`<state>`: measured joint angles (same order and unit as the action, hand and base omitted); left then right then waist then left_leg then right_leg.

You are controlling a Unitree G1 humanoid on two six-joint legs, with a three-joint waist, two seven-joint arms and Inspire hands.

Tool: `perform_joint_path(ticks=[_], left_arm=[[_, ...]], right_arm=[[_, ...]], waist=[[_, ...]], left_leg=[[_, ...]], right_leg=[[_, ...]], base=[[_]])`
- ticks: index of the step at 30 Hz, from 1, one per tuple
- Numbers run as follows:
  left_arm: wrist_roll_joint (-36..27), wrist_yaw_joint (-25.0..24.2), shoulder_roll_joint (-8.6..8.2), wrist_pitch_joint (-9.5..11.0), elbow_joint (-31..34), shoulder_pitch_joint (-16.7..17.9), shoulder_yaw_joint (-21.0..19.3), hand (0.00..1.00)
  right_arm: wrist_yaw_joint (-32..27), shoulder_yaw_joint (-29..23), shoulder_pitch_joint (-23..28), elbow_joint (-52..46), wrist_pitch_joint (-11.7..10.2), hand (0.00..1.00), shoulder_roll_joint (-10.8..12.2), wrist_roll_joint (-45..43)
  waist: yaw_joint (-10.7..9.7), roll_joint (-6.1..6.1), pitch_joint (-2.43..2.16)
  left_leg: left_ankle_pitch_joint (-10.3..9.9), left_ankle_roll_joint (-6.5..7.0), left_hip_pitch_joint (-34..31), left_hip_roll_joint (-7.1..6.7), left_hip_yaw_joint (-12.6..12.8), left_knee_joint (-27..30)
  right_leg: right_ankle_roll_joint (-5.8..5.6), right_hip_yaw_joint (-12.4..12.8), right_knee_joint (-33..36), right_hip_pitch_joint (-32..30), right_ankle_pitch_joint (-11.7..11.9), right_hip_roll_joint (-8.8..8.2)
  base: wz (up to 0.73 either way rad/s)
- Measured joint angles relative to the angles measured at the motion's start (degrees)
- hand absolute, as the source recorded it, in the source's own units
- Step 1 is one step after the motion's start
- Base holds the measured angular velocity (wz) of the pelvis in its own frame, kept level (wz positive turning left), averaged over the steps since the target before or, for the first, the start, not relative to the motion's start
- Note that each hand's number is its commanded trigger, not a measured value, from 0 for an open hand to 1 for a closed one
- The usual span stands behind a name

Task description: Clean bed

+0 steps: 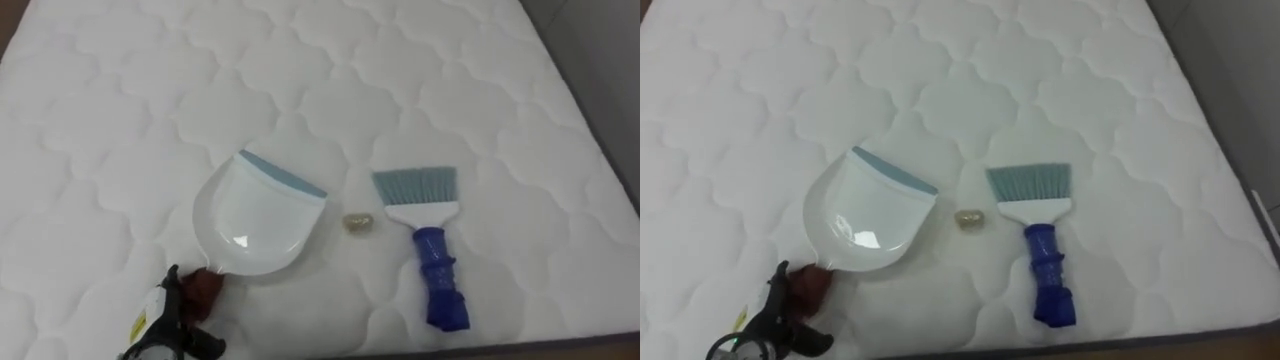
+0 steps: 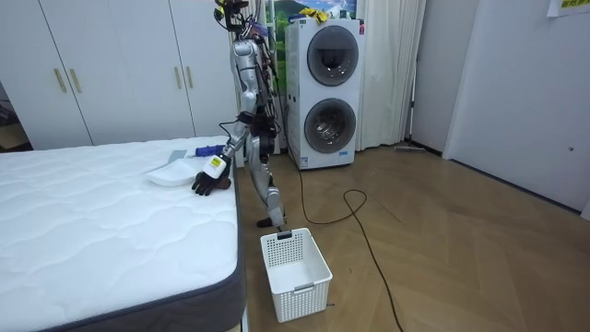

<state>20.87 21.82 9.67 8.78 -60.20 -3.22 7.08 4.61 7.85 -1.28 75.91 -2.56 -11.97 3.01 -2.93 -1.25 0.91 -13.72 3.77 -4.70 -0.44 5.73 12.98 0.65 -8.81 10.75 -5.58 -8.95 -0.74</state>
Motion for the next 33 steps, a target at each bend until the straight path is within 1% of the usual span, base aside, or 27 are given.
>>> perform_joint_path(ticks=[4,7,12,15,17,21,22,23,24,26,27,28,29,30,33], left_arm=[[0.03,-0.02,-0.15,0.0,-0.87,-0.82,0.05,0.0],[0.03,-0.06,-0.37,0.01,-1.9,-1.97,-0.06,0.0],[-0.05,-0.18,-0.6,-0.01,-3.17,-2.91,-0.06,0.0],[-0.04,0.0,-0.81,-0.02,-4.11,-3.74,-0.08,0.0],[-0.02,0.09,-0.83,-0.02,-4.14,-4.17,-0.04,0.0],[-0.05,0.18,-0.83,-0.06,-4.77,-5.13,0.01,0.0],[-0.05,0.29,-0.81,-0.04,-5.22,-5.61,0.02,0.0],[-0.03,0.45,-0.78,-0.04,-5.8,-6.33,0.03,0.0],[-0.04,0.52,-0.79,-0.04,-6.18,-6.8,0.02,0.0],[-0.08,0.57,-0.75,0.01,-7.56,-8.55,-0.25,0.0],[-0.09,0.58,-0.69,0.03,-7.8,-8.95,-0.27,0.29],[-0.11,0.62,-0.56,0.05,-8.17,-9.71,-0.28,0.47],[-0.08,0.98,-0.53,0.09,-8.58,-10.4,-0.35,0.62],[-0.05,1.19,-0.54,0.08,-8.73,-10.72,-0.38,1.0],[-0.03,2.5,-0.34,-0.05,-9.15,-12.19,-1.75,1.0]], right_arm=[[-0.23,0.01,-0.5,0.28,-0.01,0.0,-0.01,0.01],[-0.69,0.02,-1.03,0.3,0.04,0.0,-0.03,-0.01],[-1.08,0.2,-1.2,0.42,0.05,0.0,-0.02,0.02],[-2.1,1.13,-1.76,0.42,0.05,0.0,0.03,0.02],[-2.68,1.99,-2.28,0.41,0.05,0.0,0.05,0.02],[-3.17,2.79,-2.67,0.45,0.04,0.0,0.03,0.61],[-3.21,3.46,-2.87,0.46,0.03,0.0,-0.08,1.44],[-3.2,4.01,-3.35,0.54,0.02,0.0,-0.22,1.59],[-3.21,4.33,-3.52,0.55,0.01,0.0,-0.23,1.61],[-3.2,4.74,-4.27,0.59,-0.06,0.0,-0.36,1.51],[-3.2,4.74,-4.33,0.67,-0.08,0.0,-0.39,1.46],[-3.22,4.74,-4.57,0.76,-0.08,0.0,-0.39,1.26],[-3.22,4.75,-5.04,0.9,-0.07,0.0,-0.42,1.19],[-3.22,4.75,-5.15,0.94,-0.06,0.0,-0.42,1.19],[-3.23,4.77,-5.51,0.96,-0.01,0.0,-0.32,1.26]], waist=[[0.05,0.14,0.08],[0.3,0.26,0.06],[0.26,0.3,0.05],[0.22,0.31,0.06],[0.24,0.35,0.07],[0.14,0.49,0.17],[0.12,0.56,0.27],[-0.03,0.61,0.55],[-0.07,0.61,0.59],[-0.01,0.61,0.85],[0.01,0.62,0.87],[0.04,0.59,0.9],[0.13,0.55,0.98],[0.12,0.55,0.98],[0.11,0.23,1.22]], left_leg=[[0.0,0.0,-0.89,0.02,-0.11,0.43],[0.0,0.0,-1.91,0.06,0.19,0.63],[0.0,0.0,-2.16,0.07,0.21,0.63],[0.0,0.0,-2.54,0.07,0.2,0.7],[0.0,0.0,-3.2,0.07,0.25,0.99],[0.0,0.0,-4.32,0.14,0.26,1.96],[0.0,0.0,-4.79,0.21,0.37,2.2],[0.0,0.0,-5.43,0.29,0.45,2.6],[0.0,0.0,-5.81,0.32,0.46,2.76],[0.26,-0.12,-7.07,0.41,0.47,3.2],[0.26,-0.12,-7.56,0.47,0.49,3.54],[0.3,-0.17,-8.53,0.54,0.49,4.06],[0.32,-0.2,-9.36,0.6,0.42,4.57],[0.33,-0.22,-9.76,0.62,0.41,4.82],[0.43,-0.27,-11.1,0.66,0.46,5.77]], right_leg=[[0.0,-0.29,-0.01,-0.65,0.0,-0.02],[0.04,-0.19,0.1,-1.71,0.02,-0.01],[0.08,0.09,0.21,-2.08,0.05,0.0],[0.08,0.17,0.87,-2.72,0.05,-0.04],[0.13,0.68,1.16,-3.52,0.08,-0.04],[0.25,0.62,1.3,-4.18,0.16,-0.07],[0.31,0.6,1.75,-4.76,0.19,-0.06],[0.43,0.44,2.16,-5.39,0.27,-0.05],[0.49,0.22,2.17,-5.68,0.3,-0.06],[0.64,0.11,3.3,-7.2,0.42,-0.11],[0.66,0.08,3.74,-7.76,0.42,-0.12],[0.69,0.07,4.47,-8.89,0.43,-0.15],[0.75,-0.01,5.15,-9.83,0.44,-0.19],[0.79,-0.09,5.33,-10.2,0.45,-0.22],[1.07,-0.31,6.16,-11.48,0.48,-0.34]], base=[[0.03],[-0.02],[-0.02],[0.0],[0.0],[0.0],[0.0],[0.0],[0.0],[0.0],[0.0],[0.0],[0.0],[0.0],[0.0]])
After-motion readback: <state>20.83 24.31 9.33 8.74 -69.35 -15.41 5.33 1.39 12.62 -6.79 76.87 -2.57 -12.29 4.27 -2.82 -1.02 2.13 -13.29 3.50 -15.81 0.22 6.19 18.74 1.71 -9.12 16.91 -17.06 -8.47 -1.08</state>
